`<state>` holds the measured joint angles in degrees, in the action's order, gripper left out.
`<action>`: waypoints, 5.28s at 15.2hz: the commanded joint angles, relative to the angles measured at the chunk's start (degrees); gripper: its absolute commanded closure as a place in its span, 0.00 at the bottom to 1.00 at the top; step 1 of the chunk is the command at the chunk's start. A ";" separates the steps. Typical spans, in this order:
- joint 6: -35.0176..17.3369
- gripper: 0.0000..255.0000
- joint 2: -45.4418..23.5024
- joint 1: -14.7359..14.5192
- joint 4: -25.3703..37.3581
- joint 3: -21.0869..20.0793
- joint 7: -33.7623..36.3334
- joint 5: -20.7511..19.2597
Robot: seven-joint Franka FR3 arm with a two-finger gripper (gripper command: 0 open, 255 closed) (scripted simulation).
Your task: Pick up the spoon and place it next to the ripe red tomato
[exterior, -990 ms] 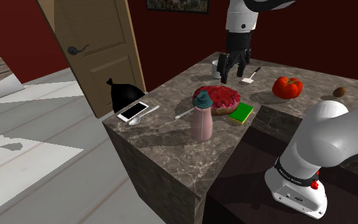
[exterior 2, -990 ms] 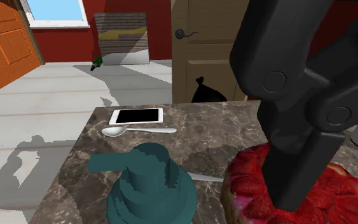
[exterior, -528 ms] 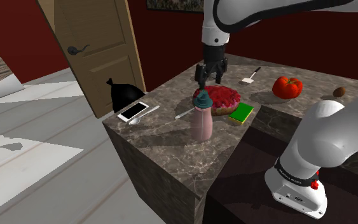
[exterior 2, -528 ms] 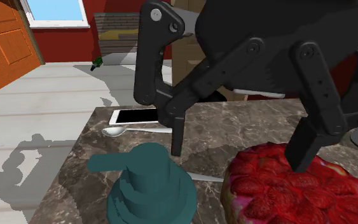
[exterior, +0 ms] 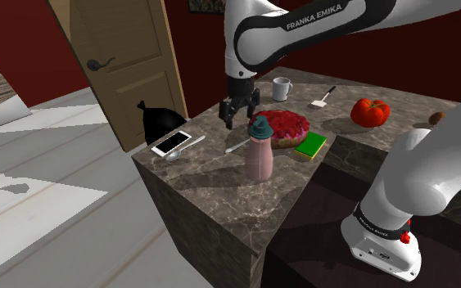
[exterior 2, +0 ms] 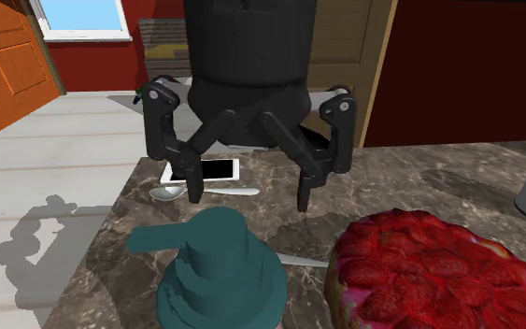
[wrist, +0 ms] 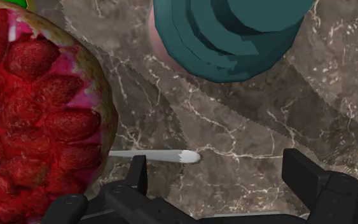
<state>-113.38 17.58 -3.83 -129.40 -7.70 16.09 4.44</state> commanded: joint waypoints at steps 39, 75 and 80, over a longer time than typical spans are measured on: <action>-14.33 1.00 -50.53 -9.50 40.75 -3.89 14.51 -19.13; 4.10 1.00 -45.13 -9.63 54.06 -5.18 11.36 -16.59; 8.01 1.00 -45.30 -9.94 58.17 -5.26 10.87 -16.44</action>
<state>-106.29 -27.60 -13.66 -72.23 -12.94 27.06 -12.02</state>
